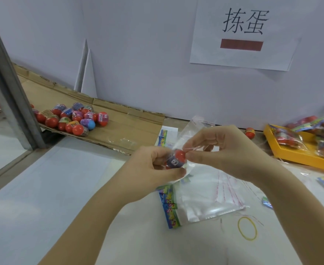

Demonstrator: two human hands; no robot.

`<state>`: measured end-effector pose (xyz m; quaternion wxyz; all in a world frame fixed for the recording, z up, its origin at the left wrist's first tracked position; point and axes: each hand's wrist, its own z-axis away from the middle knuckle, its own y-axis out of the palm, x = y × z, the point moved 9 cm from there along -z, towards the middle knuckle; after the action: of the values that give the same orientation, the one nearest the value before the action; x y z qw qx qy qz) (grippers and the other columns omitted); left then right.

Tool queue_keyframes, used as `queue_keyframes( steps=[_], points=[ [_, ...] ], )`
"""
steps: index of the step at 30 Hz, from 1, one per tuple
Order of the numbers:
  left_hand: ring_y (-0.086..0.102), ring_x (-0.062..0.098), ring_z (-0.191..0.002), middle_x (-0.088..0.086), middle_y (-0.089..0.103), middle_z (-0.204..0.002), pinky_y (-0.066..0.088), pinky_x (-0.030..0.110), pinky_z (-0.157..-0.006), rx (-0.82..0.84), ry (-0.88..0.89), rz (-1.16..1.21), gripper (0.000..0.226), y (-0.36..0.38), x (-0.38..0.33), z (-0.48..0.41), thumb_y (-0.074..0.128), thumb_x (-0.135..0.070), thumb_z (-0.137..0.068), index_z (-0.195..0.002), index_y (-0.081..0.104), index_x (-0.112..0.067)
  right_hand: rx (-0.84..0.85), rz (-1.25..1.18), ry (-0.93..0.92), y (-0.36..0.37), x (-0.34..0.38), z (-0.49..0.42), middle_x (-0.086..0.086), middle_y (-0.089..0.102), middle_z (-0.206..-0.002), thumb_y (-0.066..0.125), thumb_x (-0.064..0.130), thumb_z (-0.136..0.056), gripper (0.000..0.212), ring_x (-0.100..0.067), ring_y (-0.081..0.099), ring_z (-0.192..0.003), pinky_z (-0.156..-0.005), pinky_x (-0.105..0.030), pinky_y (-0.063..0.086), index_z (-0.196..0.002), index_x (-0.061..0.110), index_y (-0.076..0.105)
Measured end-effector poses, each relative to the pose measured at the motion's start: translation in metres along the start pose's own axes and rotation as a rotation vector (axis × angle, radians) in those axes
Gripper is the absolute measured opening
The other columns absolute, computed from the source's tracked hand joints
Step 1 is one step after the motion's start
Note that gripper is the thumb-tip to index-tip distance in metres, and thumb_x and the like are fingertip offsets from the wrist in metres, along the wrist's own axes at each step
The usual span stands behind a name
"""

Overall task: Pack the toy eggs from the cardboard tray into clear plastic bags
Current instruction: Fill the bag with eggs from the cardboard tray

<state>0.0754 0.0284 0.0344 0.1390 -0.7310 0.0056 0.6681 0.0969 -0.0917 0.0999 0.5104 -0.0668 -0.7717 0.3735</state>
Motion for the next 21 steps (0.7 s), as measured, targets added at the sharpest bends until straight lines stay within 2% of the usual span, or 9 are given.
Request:
queue_keyframes(
  steps=[2, 4, 6, 9, 11, 13, 15, 18, 21],
  points=[
    [0.070, 0.031, -0.092, 0.002, 0.076, -0.092, 0.056, 0.044, -0.087, -0.015, 0.011, -0.022, 0.018, 0.001, 0.001, -0.001, 0.075, -0.018, -0.083, -0.100, 0.075, -0.021, -0.027, 0.007, 0.008, -0.001, -0.002, -0.001, 0.024, 0.069, -0.072, 0.075, 0.024, -0.075, 0.007, 0.009, 0.062, -0.068, -0.063, -0.005, 0.045, -0.073, 0.030, 0.073],
    [0.069, 0.031, -0.095, 0.005, 0.075, -0.094, 0.054, 0.047, -0.092, -0.026, 0.017, -0.035, 0.019, 0.004, 0.003, -0.002, 0.075, -0.017, -0.084, -0.103, 0.074, -0.019, -0.022, 0.034, 0.029, 0.001, -0.006, -0.001, 0.024, 0.069, -0.072, 0.072, 0.033, -0.070, 0.003, 0.004, 0.061, -0.065, -0.061, -0.008, 0.047, -0.072, 0.032, 0.073],
    [0.070, 0.030, -0.096, 0.008, 0.075, -0.096, 0.053, 0.049, -0.093, -0.026, 0.011, -0.023, 0.019, 0.007, 0.005, -0.002, 0.074, -0.016, -0.085, -0.104, 0.074, -0.018, 0.003, 0.044, 0.030, 0.004, -0.008, -0.002, 0.024, 0.070, -0.074, 0.068, 0.039, -0.067, 0.009, 0.003, 0.063, -0.069, -0.064, -0.010, 0.049, -0.072, 0.036, 0.074],
    [0.068, 0.035, -0.095, 0.014, 0.073, -0.096, 0.053, 0.052, -0.091, -0.029, 0.035, 0.003, 0.017, 0.007, 0.003, -0.003, 0.074, -0.019, -0.085, -0.101, 0.075, -0.022, 0.061, 0.001, 0.018, 0.011, -0.008, -0.002, 0.022, 0.071, -0.076, 0.069, 0.037, -0.072, 0.008, 0.007, 0.065, -0.075, -0.066, -0.009, 0.048, -0.069, 0.043, 0.073],
    [0.066, 0.033, -0.079, 0.016, 0.071, -0.086, 0.055, 0.043, -0.081, -0.029, 0.075, 0.032, 0.017, 0.006, -0.001, -0.004, 0.074, -0.030, -0.082, -0.099, 0.076, -0.027, 0.085, -0.010, 0.016, 0.013, -0.010, -0.002, 0.020, 0.072, -0.079, 0.068, 0.037, -0.073, 0.008, 0.007, 0.065, -0.075, -0.064, -0.011, 0.047, -0.071, 0.044, 0.072],
    [0.051, 0.012, -0.060, 0.006, 0.057, -0.062, 0.047, 0.022, -0.064, -0.029, 0.093, 0.082, 0.025, 0.006, -0.004, -0.005, 0.070, -0.042, -0.075, -0.096, 0.076, -0.031, 0.128, -0.017, 0.048, 0.018, -0.015, -0.002, 0.016, 0.073, -0.081, 0.067, 0.041, -0.076, 0.008, 0.003, 0.064, -0.070, -0.063, -0.020, 0.047, -0.081, 0.038, 0.072],
    [0.045, 0.003, -0.054, -0.007, 0.052, -0.058, 0.041, 0.012, -0.055, -0.011, 0.085, 0.139, 0.023, 0.006, -0.007, -0.004, 0.067, -0.040, -0.073, -0.092, 0.078, -0.030, 0.154, -0.035, 0.070, 0.021, -0.017, -0.002, 0.013, 0.074, -0.082, 0.067, 0.046, -0.077, 0.018, 0.000, 0.064, -0.068, -0.061, -0.023, 0.049, -0.088, 0.032, 0.071],
    [0.058, 0.000, -0.057, -0.009, 0.066, -0.064, 0.047, 0.011, -0.055, 0.001, 0.033, 0.216, 0.022, 0.004, -0.006, -0.001, 0.068, -0.033, -0.071, -0.089, 0.078, -0.029, 0.111, -0.068, 0.053, 0.020, -0.016, -0.004, 0.013, 0.074, -0.082, 0.070, 0.042, -0.078, 0.015, 0.000, 0.066, -0.073, -0.058, -0.015, 0.045, -0.087, 0.031, 0.073],
    [0.070, 0.008, -0.066, 0.003, 0.075, -0.079, 0.054, 0.018, -0.057, -0.057, -0.113, 0.364, 0.037, 0.000, 0.005, -0.009, 0.072, -0.022, -0.066, -0.103, 0.075, -0.021, -0.005, -0.180, 0.084, 0.010, -0.019, -0.006, 0.003, 0.074, -0.075, 0.068, 0.027, -0.086, 0.009, -0.007, 0.063, -0.063, -0.051, -0.019, 0.044, -0.084, 0.019, 0.071]
  ],
)
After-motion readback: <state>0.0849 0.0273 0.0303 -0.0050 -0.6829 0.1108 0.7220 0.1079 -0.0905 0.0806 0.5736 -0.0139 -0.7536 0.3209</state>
